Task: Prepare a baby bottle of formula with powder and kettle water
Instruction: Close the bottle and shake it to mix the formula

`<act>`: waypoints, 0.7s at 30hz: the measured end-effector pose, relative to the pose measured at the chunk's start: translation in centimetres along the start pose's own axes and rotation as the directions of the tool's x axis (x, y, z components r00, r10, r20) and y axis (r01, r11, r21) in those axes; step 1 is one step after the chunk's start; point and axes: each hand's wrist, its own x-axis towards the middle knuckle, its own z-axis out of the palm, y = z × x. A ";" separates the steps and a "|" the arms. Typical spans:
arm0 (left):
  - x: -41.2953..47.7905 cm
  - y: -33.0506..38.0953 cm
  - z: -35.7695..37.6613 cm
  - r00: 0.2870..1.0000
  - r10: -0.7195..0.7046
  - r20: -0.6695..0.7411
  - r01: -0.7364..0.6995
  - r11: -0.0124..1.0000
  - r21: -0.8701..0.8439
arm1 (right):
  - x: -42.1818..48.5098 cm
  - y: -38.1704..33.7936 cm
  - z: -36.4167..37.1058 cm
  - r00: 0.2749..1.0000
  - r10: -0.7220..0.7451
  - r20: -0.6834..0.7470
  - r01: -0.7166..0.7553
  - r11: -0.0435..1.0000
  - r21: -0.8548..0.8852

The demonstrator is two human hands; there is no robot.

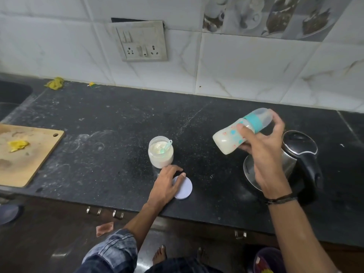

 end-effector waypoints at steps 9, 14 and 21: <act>0.1 0.1 0.0 1.000 -0.001 0.004 0.001 1.000 -0.010 | -0.3 0.2 -0.1 1.000 0.011 0.020 -0.011 1.000 -0.026; 0.1 0.1 0.0 1.000 0.007 0.001 -0.007 1.000 0.001 | -0.1 -0.4 0.3 0.979 -0.081 -0.189 0.111 0.982 0.152; 0.1 0.1 0.1 1.000 0.011 -0.003 -0.011 1.000 0.000 | -0.2 -0.2 0.1 0.984 -0.068 -0.166 0.094 0.983 0.159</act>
